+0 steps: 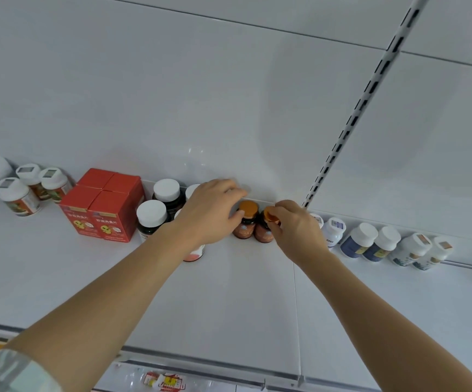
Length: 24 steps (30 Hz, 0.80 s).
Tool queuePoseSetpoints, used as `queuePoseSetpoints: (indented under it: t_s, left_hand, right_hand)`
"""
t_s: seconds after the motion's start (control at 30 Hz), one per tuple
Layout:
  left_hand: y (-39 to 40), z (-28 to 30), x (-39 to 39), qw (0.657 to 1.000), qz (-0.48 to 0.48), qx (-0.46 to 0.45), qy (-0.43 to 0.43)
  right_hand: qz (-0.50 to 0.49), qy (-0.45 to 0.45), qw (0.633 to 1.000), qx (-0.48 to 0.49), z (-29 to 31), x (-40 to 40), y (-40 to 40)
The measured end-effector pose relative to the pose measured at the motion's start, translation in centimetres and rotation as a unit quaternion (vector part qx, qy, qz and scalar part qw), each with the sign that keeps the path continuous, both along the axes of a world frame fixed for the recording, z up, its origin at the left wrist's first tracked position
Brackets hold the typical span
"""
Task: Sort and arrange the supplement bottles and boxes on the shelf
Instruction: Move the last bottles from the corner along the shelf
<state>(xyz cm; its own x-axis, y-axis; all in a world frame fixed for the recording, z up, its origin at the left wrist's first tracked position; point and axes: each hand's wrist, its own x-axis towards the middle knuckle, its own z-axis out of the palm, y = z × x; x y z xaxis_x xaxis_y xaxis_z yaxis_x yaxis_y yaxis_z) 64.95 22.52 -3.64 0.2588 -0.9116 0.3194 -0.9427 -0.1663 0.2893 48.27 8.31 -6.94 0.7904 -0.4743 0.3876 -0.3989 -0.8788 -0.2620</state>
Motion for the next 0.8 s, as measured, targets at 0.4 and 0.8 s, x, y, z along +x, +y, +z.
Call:
queuePoseSetpoints:
  t_s: [0.4,0.8]
  left_hand:
    - [0.2,-0.1,-1.2,1.000,0.008,0.002,0.003]
    - [-4.1,0.4,-9.3,0.998,-0.039,-0.037,-0.023]
  right_hand:
    - [-0.017,0.022,0.999,-0.029,-0.9,-0.6,-0.2]
    - [-0.087,-0.035,0.991,-0.096,1.0,-9.5,0.2]
